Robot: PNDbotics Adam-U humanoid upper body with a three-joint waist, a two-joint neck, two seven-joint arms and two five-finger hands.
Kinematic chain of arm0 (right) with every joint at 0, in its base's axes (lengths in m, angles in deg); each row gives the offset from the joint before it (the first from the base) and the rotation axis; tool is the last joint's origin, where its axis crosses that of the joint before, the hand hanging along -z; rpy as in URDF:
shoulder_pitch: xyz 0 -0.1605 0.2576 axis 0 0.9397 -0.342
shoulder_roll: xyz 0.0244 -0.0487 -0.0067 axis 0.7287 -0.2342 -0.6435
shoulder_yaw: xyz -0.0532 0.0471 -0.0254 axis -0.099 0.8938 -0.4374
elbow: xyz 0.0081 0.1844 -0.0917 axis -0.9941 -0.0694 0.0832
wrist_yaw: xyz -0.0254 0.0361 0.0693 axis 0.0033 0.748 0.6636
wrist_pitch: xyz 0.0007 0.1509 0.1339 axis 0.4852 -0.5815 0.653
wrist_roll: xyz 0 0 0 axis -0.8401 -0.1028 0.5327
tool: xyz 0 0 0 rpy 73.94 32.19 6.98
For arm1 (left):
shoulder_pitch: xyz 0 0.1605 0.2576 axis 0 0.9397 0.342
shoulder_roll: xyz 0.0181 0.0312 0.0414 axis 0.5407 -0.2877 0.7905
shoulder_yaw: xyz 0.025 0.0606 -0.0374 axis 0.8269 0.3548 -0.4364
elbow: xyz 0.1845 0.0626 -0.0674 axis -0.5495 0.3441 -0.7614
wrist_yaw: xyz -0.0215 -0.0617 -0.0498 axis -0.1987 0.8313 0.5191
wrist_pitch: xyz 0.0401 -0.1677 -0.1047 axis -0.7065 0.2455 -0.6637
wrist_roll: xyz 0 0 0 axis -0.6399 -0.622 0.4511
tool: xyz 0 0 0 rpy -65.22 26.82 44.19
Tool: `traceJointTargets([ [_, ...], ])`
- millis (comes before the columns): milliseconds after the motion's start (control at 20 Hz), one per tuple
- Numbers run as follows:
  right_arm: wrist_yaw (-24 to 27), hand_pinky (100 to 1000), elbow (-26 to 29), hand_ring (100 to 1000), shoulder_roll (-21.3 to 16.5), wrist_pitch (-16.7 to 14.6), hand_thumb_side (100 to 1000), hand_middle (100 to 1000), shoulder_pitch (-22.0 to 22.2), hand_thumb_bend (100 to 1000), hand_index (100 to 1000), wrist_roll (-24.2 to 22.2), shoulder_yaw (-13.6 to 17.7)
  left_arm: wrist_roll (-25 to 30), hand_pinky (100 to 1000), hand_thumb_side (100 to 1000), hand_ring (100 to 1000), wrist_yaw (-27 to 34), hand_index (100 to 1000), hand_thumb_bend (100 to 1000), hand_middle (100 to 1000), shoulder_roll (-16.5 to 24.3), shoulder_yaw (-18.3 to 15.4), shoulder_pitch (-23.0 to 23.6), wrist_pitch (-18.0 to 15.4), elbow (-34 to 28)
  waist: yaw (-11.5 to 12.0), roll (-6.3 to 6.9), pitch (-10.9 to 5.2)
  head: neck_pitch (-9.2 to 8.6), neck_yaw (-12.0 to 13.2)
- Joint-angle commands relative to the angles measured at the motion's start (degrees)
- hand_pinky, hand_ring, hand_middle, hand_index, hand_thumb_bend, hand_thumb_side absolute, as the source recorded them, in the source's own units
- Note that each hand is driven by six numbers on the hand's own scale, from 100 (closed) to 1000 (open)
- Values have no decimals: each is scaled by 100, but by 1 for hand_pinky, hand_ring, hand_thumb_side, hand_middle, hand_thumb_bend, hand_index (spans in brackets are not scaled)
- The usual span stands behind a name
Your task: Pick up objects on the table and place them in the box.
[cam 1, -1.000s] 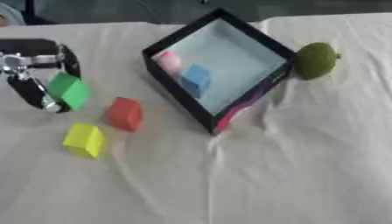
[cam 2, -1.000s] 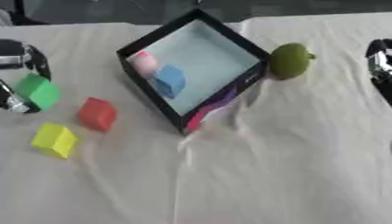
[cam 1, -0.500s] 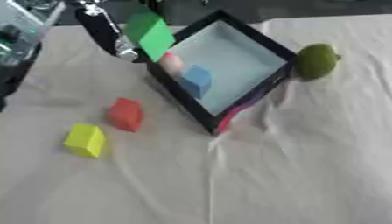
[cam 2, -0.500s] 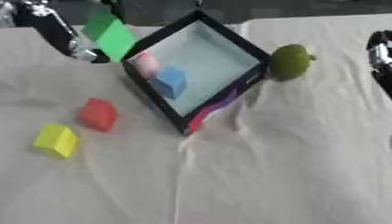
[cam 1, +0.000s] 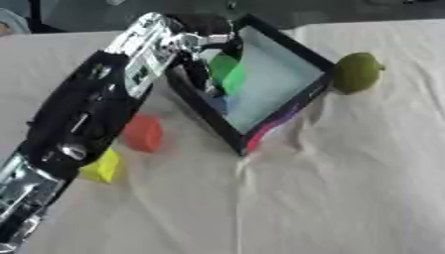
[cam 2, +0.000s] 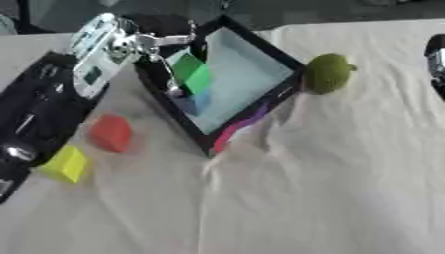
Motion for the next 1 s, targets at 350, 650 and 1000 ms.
traceJointTargets([
  [350,-2,879,76,795,-112,-19,406,814,-46,232,879,8,34,-520,866,357,893,-183,907,680,838,97,-233,-49,156,-201,51,-71,-180,-27,-29],
  [650,-46,880,58,799,-202,6,410,819,71,234,880,34,64,-804,853,331,882,1106,891,575,820,863,-548,88,619,-1382,173,-44,-210,49,-260],
  [1000,44,883,-42,811,-328,121,426,831,260,232,883,-9,104,-497,849,335,879,2862,871,549,813,2559,-743,895,1200,-3406,354,12,-238,117,-577],
])
